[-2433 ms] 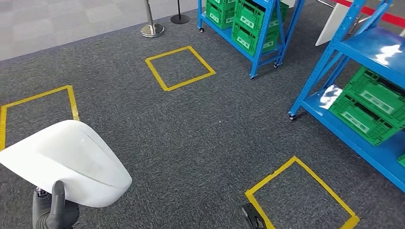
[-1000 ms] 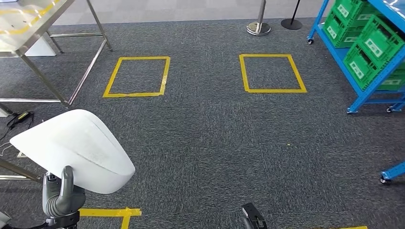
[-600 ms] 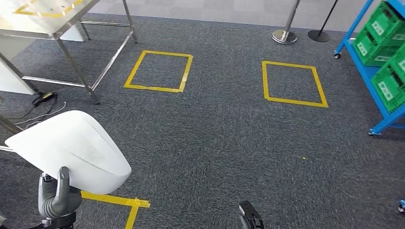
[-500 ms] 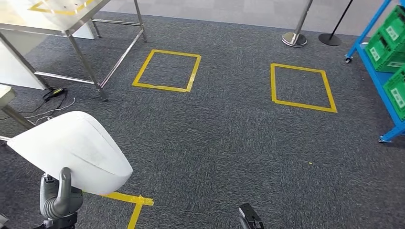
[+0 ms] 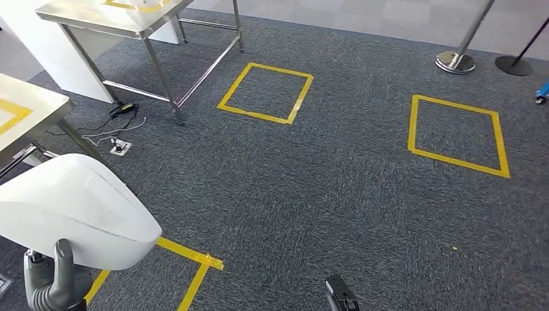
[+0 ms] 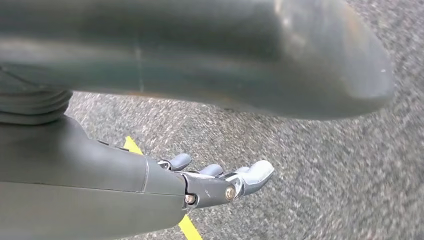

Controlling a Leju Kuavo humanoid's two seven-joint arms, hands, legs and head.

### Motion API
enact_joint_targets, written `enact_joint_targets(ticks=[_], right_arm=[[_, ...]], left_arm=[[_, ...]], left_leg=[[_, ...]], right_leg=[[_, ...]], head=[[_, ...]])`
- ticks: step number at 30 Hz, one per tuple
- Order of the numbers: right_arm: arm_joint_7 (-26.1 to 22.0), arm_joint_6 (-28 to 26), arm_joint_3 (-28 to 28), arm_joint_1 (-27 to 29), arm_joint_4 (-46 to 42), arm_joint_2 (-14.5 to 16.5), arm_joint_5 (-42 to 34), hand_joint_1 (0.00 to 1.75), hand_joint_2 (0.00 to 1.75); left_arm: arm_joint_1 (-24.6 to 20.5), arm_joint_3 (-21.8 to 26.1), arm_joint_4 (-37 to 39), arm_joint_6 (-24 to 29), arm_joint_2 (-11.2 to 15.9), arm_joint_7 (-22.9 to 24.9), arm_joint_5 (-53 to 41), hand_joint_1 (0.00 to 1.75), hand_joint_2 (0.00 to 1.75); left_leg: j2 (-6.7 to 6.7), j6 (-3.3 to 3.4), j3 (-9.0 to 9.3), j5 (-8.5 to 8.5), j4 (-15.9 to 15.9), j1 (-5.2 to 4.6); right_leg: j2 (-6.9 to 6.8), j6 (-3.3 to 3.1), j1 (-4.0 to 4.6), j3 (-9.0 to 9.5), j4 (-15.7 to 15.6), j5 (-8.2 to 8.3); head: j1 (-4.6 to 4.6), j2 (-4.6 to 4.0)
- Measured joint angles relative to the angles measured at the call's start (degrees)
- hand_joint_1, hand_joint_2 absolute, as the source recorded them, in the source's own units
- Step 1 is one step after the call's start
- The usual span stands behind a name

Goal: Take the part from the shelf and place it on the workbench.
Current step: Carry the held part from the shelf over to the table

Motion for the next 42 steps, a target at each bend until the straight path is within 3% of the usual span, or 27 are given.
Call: enact_joint_targets(ticks=[1, 2, 4, 6, 8, 10, 12, 14, 15, 16, 17, 19, 21, 23, 24, 26, 28, 30, 31, 33, 35, 37, 38, 39, 40, 42], right_arm=[[0.2, -0.1, 0.0, 0.0, 0.0, 0.1, 0.1, 0.00, 0.00], [0.3, -0.1, 0.0, 0.0, 0.0, 0.1, 0.2, 0.00, 0.00], [0.4, -0.2, 0.0, -0.1, 0.0, 0.3, 0.3, 0.00, 0.00], [0.4, -0.3, 0.0, -0.1, 0.0, 0.4, 0.2, 0.00, 0.00], [0.4, -0.5, 0.0, -0.2, 0.0, 0.5, 0.0, 0.00, 0.00], [0.5, -0.7, 0.0, -0.3, 0.0, 0.6, -0.1, 0.00, 0.00], [1.0, -0.8, -0.1, -0.4, 0.0, 0.5, -0.2, 0.00, 0.00], [1.3, -0.8, -0.2, -0.1, 0.0, 0.5, -0.3, 0.00, 0.00], [1.3, -0.8, -0.2, 0.0, 0.0, 0.5, -0.5, 0.00, 0.00], [1.2, -0.8, -0.3, 0.0, 0.0, 0.5, -0.7, 0.00, 0.00], [1.2, -0.8, -0.3, 0.0, 0.0, 0.5, -0.9, 0.00, 0.00], [1.2, -0.9, -0.4, 0.0, 0.0, 0.5, -1.1, 0.00, 0.00], [1.8, -1.0, -0.7, 0.0, 0.0, 0.5, -1.2, 0.00, 0.00], [2.5, -1.2, -1.0, 0.0, 0.0, 0.6, -1.2, 0.00, 0.00], [2.8, -1.3, -1.1, -0.1, 0.0, 0.6, -1.3, 0.00, 0.00], [3.0, -1.5, -1.3, -0.1, 0.0, 0.7, -1.3, 0.00, 0.00], [3.2, -1.7, -1.5, 0.1, 0.0, 0.8, -1.4, 0.00, 0.00], [2.8, -1.7, -1.6, 0.3, 0.0, 0.8, -1.5, 0.00, 0.00], [2.5, -1.6, -1.7, 0.4, 0.0, 0.8, -1.5, 0.00, 0.00], [1.9, -1.6, -1.7, 0.3, 0.0, 0.8, -1.7, 0.00, 0.00], [1.5, -1.5, -1.7, 0.3, 0.0, 0.8, -1.7, 0.00, 0.00], [1.2, -1.5, -1.7, 0.2, 0.0, 0.9, -1.7, 0.00, 0.00], [1.1, -1.5, -1.7, 0.2, 0.0, 0.9, -1.7, 0.00, 0.00], [1.1, -1.5, -1.7, 0.1, 0.0, 1.0, -1.7, 0.00, 0.00], [1.0, -1.5, -1.7, 0.0, 0.0, 1.0, -1.7, 0.00, 0.00], [1.0, -1.5, -1.7, -0.1, 0.0, 1.0, -1.7, 0.00, 0.00]], left_arm=[[0.4, 0.5, -0.4, 0.1, 0.0, 0.0, -0.1, 1.75, 1.75], [0.8, 1.0, -1.0, 0.1, 0.0, 0.0, -0.3, 1.75, 1.75], [1.3, 2.0, -2.4, 0.1, 0.0, 0.0, -0.5, 1.75, 1.75], [1.7, 2.8, -4.0, 0.1, 0.0, -0.1, -0.6, 1.75, 1.75], [2.0, 3.5, -5.3, 0.0, 0.0, 0.0, -0.6, 1.75, 1.75], [2.0, 4.1, -6.4, -0.1, -0.1, 0.2, -0.6, 1.75, 1.75], [1.9, 4.4, -7.1, -0.3, -0.3, 0.2, -0.4, 1.75, 1.75], [1.8, 4.5, -7.4, -0.3, -0.4, 0.3, -0.2, 1.75, 1.75], [1.8, 4.6, -7.6, -0.1, -0.5, 0.3, -0.1, 1.75, 1.75], [1.9, 4.8, -7.8, 0.3, -0.5, 0.3, -0.2, 1.75, 1.75], [1.9, 5.1, -8.1, 0.8, -0.6, 0.4, -0.3, 1.75, 1.75], [2.0, 5.8, -8.8, 2.0, -0.8, 0.5, -0.7, 1.75, 1.75], [1.9, 6.6, -9.5, 3.2, -0.7, 0.5, -1.1, 1.75, 1.75], [1.9, 7.6, -10.3, 4.9, -0.3, 0.4, -1.3, 1.75, 1.75], [2.0, 8.3, -10.6, 5.9, 0.1, 0.2, -1.4, 1.75, 1.75], [2.1, 10.0, -11.4, 8.4, 0.8, -0.3, -2.2, 1.75, 1.75], [2.1, 11.0, -12.0, 10.6, 1.0, -0.3, -3.2, 1.75, 1.75], [2.4, 11.2, -12.3, 11.6, 0.9, 0.0, -3.5, 1.75, 1.75], [2.6, 11.2, -12.4, 11.8, 0.9, 0.1, -3.6, 1.75, 1.75], [2.8, 11.2, -12.8, 12.3, 0.7, 0.2, -4.1, 1.75, 1.75], [2.8, 11.2, -13.2, 13.2, 0.4, 0.1, -5.1, 1.75, 1.75], [2.8, 11.2, -13.4, 14.1, 0.0, 0.0, -6.3, 1.75, 1.75], [2.8, 11.2, -13.5, 14.3, -0.2, -0.1, -6.7, 1.75, 1.75], [2.8, 11.2, -13.5, 14.6, -0.4, -0.2, -7.0, 1.75, 1.75], [2.8, 11.3, -13.5, 14.8, -0.5, -0.2, -7.3, 1.75, 1.75], [2.6, 11.3, -13.5, 15.4, -1.0, -0.4, -8.1, 1.75, 1.75]], left_leg=[[0.17, 0.05, 0.58, 0.97, -0.8, -0.01], [0.65, 0.20, 2.32, 2.75, -3.9, -0.05], [3.36, 0.85, 6.56, 5.73, -11.7, -0.41], [4.92, 1.58, 8.38, 6.55, -15.3, -0.87], [3.54, 2.16, 8.34, 6.75, -15.6, -0.88], [2.13, 2.74, 8.70, 7.12, -16.2, -0.43], [0.80, 3.19, 8.96, 7.37, -16.5, -0.06], [-0.80, 3.38, 8.81, 7.41, -16.4, 0.00], [-1.66, 3.38, 8.76, 7.39, -16.3, 0.00], [-2.54, 3.33, 8.74, 7.36, -16.2, 0.01], [-3.38, 3.23, 8.74, 7.30, -16.0, 0.06], [-4.93, 2.75, 8.61, 7.07, -15.6, 0.09], [-6.18, 1.97, 8.24, 7.04, -15.4, 0.06], [-7.27, 1.09, 7.76, 7.31, -15.7, 0.19], [-6.84, 0.77, 7.61, 7.28, -15.6, 0.23], [-3.91, 0.31, 6.46, 5.69, -13.3, 0.10], [-0.77, 0.01, 3.30, 2.12, -6.7, 0.01], [-0.04, -0.21, 0.51, 0.08, -0.8, 0.07], [0.12, -0.20, 0.50, 0.61, -0.6, 0.08], [1.17, 0.10, 3.81, 4.02, -6.5, 0.01], [3.28, 0.92, 7.71, 6.40, -13.5, -0.36], [3.84, 1.73, 8.85, 6.74, -15.8, -0.74], [3.18, 2.02, 8.74, 6.90, -15.9, -0.76], [2.56, 2.32, 8.81, 7.07, -16.1, -0.60], [1.99, 2.68, 8.94, 7.24, -16.4, -0.39], [0.87, 3.32, 9.30, 7.63, -16.9, 0.10]], right_leg=[[-0.79, -0.01, 0.05, 0.07, 0.0, -0.09], [-1.54, 0.05, 0.08, 0.21, 0.0, -0.20], [-2.82, 0.39, 0.25, 0.63, 0.0, -0.53], [-3.92, 0.94, 0.43, 0.99, 0.0, -0.79], [-4.95, 1.57, 0.47, 1.40, -0.3, -0.94], [-3.11, 2.23, 0.37, 1.30, 0.7, -1.91], [0.55, 2.65, 0.22, -1.23, 6.2, -4.82], [2.02, 2.78, 0.20, -5.20, 13.6, -7.48], [2.18, 2.80, 0.20, -6.40, 15.4, -7.49], [2.30, 2.77, 0.16, -6.49, 14.9, -6.29], [2.61, 2.72, 0.09, -5.48, 12.1, -4.23], [4.88, 2.66, -0.16, -2.22, 4.3, -0.50], [6.52, 2.44, -0.22, -0.61, 0.5, 0.53], [5.68, 1.74, -0.07, -0.45, 0.2, 0.54], [5.08, 1.30, -0.05, -0.27, -0.1, 0.68], [3.76, 0.40, -0.14, 0.09, -0.6, 0.92], [2.24, -0.11, 0.04, 0.16, -0.7, 0.85], [0.50, -0.29, 0.22, 0.17, -0.7, 0.68], [-0.33, -0.31, 0.27, 0.23, -0.7, 0.58], [-1.77, -0.18, 0.36, 0.55, -0.7, 0.33], [-2.94, 0.23, 0.58, 1.00, -0.7, 0.00], [-3.93, 0.81, 0.72, 1.34, -0.7, -0.17], [-4.44, 1.12, 0.74, 1.54, -0.8, -0.21], [-4.34, 1.51, 0.68, 1.71, -0.8, -0.33], [-3.36, 1.86, 0.63, 1.65, -0.4, -0.78], [0.06, 2.41, 0.45, -0.20, 3.9, -3.31]], head=[[0.00, 0.00], [-0.01, 0.00], [0.02, 0.00], [0.07, 0.00], [0.08, -0.01], [0.17, -0.01], [0.38, 0.00], [0.49, -0.01], [0.50, -0.01], [0.50, -0.01], [0.50, -0.01], [0.51, -0.01], [0.54, -0.01], [0.55, -0.01], [0.55, -0.01], [0.29, 0.00], [0.04, 0.00], [0.04, 0.00], [0.04, -0.01], [0.04, -0.01], [0.05, 0.00], [0.09, 0.00], [0.10, 0.00], [0.13, 0.00], [0.15, 0.00], [0.34, 0.00]])
